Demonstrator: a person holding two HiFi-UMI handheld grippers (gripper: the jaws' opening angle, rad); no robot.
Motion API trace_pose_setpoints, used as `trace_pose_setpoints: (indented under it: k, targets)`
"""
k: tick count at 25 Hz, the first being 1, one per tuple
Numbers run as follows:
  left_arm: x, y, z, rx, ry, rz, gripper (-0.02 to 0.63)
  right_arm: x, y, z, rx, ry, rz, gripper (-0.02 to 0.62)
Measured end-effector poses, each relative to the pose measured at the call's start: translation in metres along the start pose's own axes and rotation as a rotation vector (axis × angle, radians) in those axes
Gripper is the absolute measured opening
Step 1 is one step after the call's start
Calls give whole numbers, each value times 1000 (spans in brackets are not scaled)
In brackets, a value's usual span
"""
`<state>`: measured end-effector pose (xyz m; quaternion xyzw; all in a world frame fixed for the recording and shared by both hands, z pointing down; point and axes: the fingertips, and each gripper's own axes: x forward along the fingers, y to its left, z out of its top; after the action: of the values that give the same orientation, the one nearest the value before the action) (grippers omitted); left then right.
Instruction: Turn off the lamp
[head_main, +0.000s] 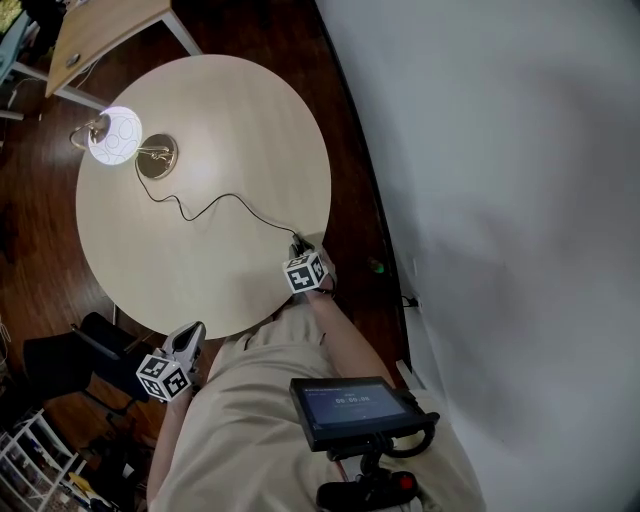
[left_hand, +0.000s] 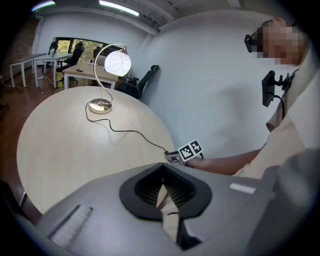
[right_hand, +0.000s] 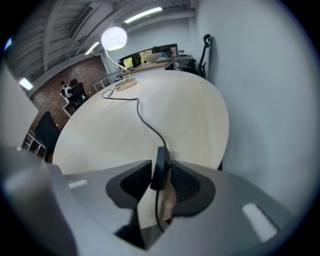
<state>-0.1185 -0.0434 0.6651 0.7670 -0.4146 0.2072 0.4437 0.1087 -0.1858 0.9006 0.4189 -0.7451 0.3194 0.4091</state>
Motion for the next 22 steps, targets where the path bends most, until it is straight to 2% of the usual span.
trace_pose_setpoints:
  k: [14, 22]
  targets:
    - [1, 4, -3, -21, 3, 12, -14, 5, -5, 9, 48, -17, -43, 120]
    - [-2, 7, -4, -32, -7, 23, -14, 6, -8, 9, 44, -5, -79, 95]
